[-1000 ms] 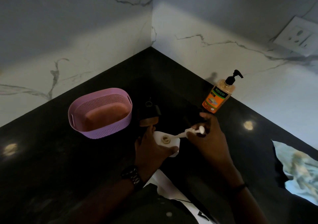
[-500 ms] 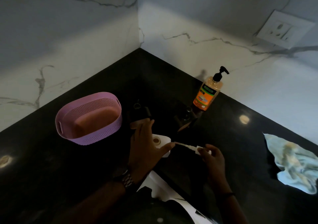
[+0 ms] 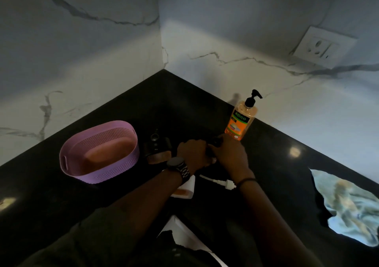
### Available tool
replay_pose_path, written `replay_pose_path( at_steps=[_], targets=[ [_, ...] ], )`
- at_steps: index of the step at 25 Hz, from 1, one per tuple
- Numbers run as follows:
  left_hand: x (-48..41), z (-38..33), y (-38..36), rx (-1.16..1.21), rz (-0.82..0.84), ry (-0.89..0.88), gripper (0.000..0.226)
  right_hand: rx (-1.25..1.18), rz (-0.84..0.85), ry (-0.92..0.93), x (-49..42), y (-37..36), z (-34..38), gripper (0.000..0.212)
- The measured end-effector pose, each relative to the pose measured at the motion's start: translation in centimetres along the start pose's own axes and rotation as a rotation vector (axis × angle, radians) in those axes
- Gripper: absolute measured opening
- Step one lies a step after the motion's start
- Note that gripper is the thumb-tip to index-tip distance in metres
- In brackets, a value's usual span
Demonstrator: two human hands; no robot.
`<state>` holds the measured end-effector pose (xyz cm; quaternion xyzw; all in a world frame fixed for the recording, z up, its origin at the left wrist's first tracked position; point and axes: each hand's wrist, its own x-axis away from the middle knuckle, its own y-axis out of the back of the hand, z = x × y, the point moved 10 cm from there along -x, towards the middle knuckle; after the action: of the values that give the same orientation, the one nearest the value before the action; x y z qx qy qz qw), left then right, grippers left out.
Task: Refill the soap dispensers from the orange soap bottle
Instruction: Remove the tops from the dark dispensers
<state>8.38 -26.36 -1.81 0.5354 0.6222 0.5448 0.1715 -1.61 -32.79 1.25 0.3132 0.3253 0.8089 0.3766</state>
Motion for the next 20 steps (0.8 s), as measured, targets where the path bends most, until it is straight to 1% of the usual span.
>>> replay_pose_path(
  at_steps=[2, 3, 6, 8, 10, 12, 14, 15, 17, 18, 20],
  targets=[
    [-0.2, 0.5, 0.0, 0.025, -0.019, 0.007, 0.036, 0.196, 0.026, 0.024, -1.0, -0.4, 1.0, 0.031],
    [-0.3, 0.6, -0.2, 0.034, -0.015, 0.009, 0.036, 0.258, 0.046, 0.050, -1.4, -0.7, 1.4, 0.031],
    [-0.6, 0.8, -0.6, 0.047, -0.013, -0.004, 0.042, 0.388, 0.147, 0.196, -1.6, -0.8, 3.2, 0.028],
    [-0.7, 0.7, -0.9, 0.071, 0.013, -0.014, 0.050, 0.430, 0.227, 0.281, -1.6, -0.9, 3.8, 0.025],
    [-1.0, 0.7, -1.0, 0.083, 0.018, -0.030, 0.052, 0.319, 0.250, 0.253, -1.5, -0.6, 3.2, 0.031],
    [-1.3, 0.9, -1.2, 0.097, 0.015, -0.031, 0.044, 0.171, 0.207, 0.220, -1.3, -0.1, 3.0, 0.039],
    [-1.3, 0.9, -1.3, 0.107, 0.023, -0.029, 0.038, 0.098, 0.203, 0.262, -0.9, -0.5, 3.3, 0.046],
    [-1.2, 1.0, -1.3, 0.102, 0.017, -0.030, 0.037, 0.068, 0.190, 0.271, -0.8, -0.6, 3.3, 0.054],
    [-1.0, 0.8, -1.0, 0.103, -0.001, -0.038, 0.034, 0.005, 0.127, 0.228, -0.7, 0.0, 2.8, 0.067],
    [-0.9, 0.6, -0.9, 0.106, -0.003, -0.040, 0.033, -0.026, 0.119, 0.208, -0.6, 0.1, 2.5, 0.068],
    [-0.7, 0.6, -0.7, 0.088, -0.013, -0.031, 0.034, -0.058, 0.144, 0.228, -0.5, -0.4, 2.4, 0.068]
  ],
)
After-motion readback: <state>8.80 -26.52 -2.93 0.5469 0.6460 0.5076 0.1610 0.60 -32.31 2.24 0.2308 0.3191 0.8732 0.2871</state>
